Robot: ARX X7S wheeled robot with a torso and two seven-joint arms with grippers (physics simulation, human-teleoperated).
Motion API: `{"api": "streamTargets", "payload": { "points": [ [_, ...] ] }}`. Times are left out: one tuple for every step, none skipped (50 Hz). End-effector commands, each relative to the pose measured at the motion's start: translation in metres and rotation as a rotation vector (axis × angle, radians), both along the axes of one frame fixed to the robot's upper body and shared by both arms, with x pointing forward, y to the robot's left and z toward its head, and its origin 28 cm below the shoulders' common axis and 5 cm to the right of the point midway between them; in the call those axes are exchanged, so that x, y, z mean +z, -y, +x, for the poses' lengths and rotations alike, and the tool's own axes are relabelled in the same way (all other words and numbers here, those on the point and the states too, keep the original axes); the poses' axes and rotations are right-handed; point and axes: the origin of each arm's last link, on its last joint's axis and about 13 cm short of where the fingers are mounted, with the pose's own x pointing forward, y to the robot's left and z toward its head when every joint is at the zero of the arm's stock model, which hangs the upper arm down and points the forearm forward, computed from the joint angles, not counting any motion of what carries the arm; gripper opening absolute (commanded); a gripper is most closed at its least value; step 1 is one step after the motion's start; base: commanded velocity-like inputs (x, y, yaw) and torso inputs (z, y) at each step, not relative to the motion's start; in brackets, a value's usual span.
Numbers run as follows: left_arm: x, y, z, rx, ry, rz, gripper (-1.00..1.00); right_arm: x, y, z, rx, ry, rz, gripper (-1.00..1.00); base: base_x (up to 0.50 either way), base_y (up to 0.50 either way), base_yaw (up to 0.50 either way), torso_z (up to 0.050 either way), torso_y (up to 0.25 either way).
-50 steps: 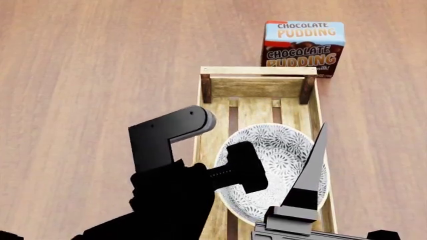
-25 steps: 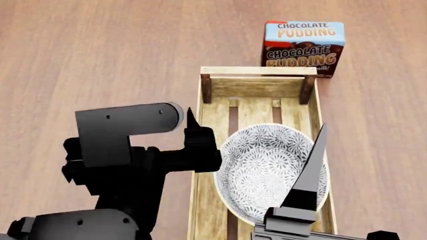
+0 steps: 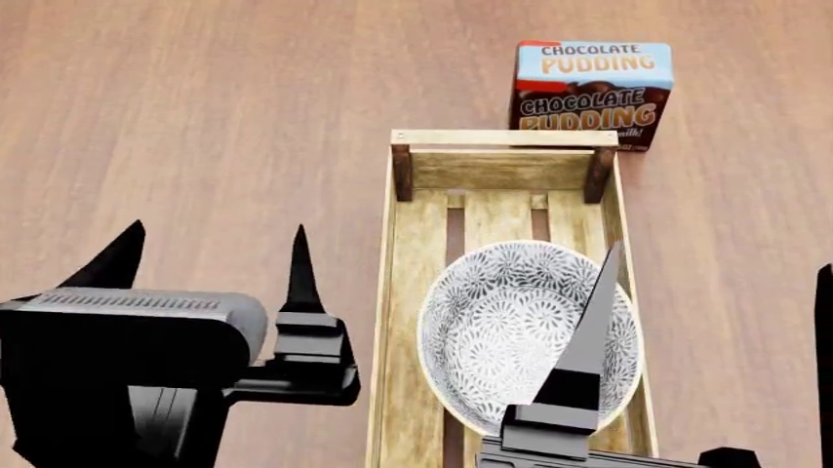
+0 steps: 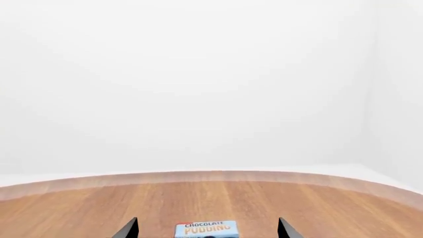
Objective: Pick up the bowl on the left and put it in the tray.
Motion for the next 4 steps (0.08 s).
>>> {"api": "streamTargets", "payload": {
  "points": [
    [-0.0031,-0.0162,-0.0243,0.033,0.063,0.015,1.00,0.0001,-0.0016,0.0000,0.005,-0.001,-0.004,1.00,0.00,0.00,0.00,0.000,0.000],
    [-0.0036,-0.0180,-0.0267,0.038,0.065,0.014,1.00,-0.0005,-0.0017,0.0002,0.005,-0.002,-0.005,1.00,0.00,0.00,0.00,0.000,0.000],
    [-0.0036,-0.0189,-0.0281,0.044,0.070,0.015,1.00,-0.0006,-0.0017,0.0002,0.005,-0.002,-0.005,1.00,0.00,0.00,0.00,0.000,0.000],
    [-0.0042,-0.0195,-0.0297,0.044,0.073,0.017,1.00,-0.0007,-0.0018,0.0003,0.006,-0.002,-0.005,1.00,0.00,0.00,0.00,0.000,0.000]
  ]
}}
